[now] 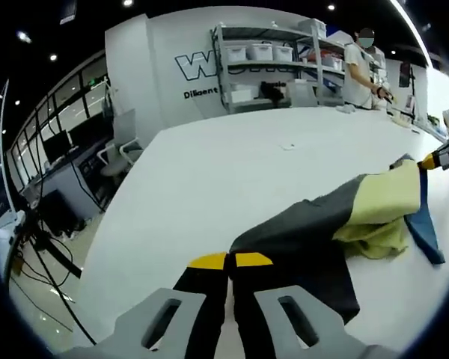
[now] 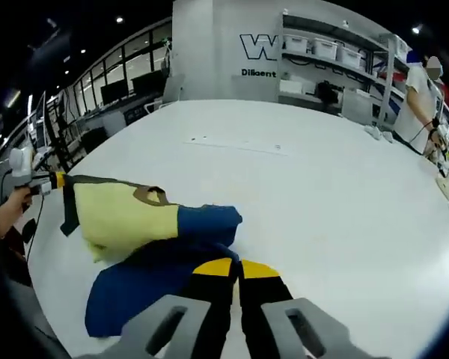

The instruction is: Fold the garment on the visible template until the final outline fits inside the template.

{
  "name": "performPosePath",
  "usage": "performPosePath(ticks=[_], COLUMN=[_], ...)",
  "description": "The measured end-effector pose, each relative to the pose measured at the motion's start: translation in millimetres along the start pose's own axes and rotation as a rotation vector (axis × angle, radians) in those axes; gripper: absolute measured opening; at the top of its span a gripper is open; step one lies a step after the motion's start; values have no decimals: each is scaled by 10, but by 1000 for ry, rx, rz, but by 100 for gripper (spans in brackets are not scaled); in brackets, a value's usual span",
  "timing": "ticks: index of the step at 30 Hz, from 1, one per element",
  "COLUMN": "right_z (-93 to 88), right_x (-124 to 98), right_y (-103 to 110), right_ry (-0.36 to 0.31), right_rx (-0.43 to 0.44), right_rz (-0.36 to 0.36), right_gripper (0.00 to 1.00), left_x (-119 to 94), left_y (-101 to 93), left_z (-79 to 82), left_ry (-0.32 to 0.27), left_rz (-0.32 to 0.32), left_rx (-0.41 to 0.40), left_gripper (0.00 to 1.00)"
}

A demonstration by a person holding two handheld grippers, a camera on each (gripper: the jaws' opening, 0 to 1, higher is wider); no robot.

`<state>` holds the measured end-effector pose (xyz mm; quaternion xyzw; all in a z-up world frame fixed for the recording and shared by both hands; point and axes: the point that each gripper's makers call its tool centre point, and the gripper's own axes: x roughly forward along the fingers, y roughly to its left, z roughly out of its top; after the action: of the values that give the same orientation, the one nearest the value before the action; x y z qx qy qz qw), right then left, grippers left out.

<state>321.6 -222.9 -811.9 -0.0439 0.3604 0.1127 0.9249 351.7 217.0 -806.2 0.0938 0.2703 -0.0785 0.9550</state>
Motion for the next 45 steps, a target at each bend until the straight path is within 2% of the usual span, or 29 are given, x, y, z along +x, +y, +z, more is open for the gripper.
performPosePath(ticks=[1, 2, 5, 7, 11, 17, 21, 23, 27, 29, 33, 34, 36, 37, 38, 39, 41, 45], right_z=[-5, 3, 30, 72, 136, 149, 146, 135, 206, 251, 262, 296, 309, 331, 365, 402, 380, 417], right_x=[11, 18, 69, 80, 114, 178, 241, 279, 300, 319, 332, 336, 324, 308, 298, 285, 266, 194], right_y=[-47, -71, -162, -255, -364, -559, -596, -620, -576, -540, -533, -512, -507, -510, -493, -434, -374, -192], right_ry=[21, 21, 38, 42, 37, 63, 83, 100, 81, 51, 30, 0, -23, -51, -82, -119, -120, -184], right_rx=[-59, -67, -59, -98, -103, -119, -122, -152, -179, -156, -85, -61, -5, 32, 53, 91, 125, 205], right_rz=[-16, -27, -43, -70, -95, -132, -126, -139, -137, -118, -108, -103, -108, -114, -105, -75, -49, 15], right_gripper=[0, 0, 0, 0, 0, 0, 0, 0, 0, 0, 0, 0, 0, 4, 12, 20, 33, 54], left_x=[0, 1, -11, -23, -33, -24, 12, 34, 32, 35, 36, 37, 28, 16, 17, 8, -16, -92], left_y=[33, 46, 107, 182, 288, 476, 470, 460, 468, 448, 414, 390, 370, 352, 312, 237, 215, 68], left_z=[-17, -24, -51, -81, -120, -187, -203, -209, -184, -173, -170, -159, -152, -140, -114, -70, -67, -29], left_ry=[10, 14, 21, 30, 43, 77, 94, 100, 94, 90, 84, 77, 75, 68, 52, 25, 31, 21], left_rz=[13, 15, 31, 49, 72, 98, 90, 89, 95, 92, 83, 72, 66, 64, 43, 16, 22, -4], left_rx=[2, 6, 1, 6, 5, 12, 16, 40, 45, 53, 11, 4, 12, 13, 17, -13, 6, 16], left_gripper=[2, 2, 2, 2, 2, 2, 2, 2, 2, 2, 2, 3, 8, 13, 18, 25, 33, 46])
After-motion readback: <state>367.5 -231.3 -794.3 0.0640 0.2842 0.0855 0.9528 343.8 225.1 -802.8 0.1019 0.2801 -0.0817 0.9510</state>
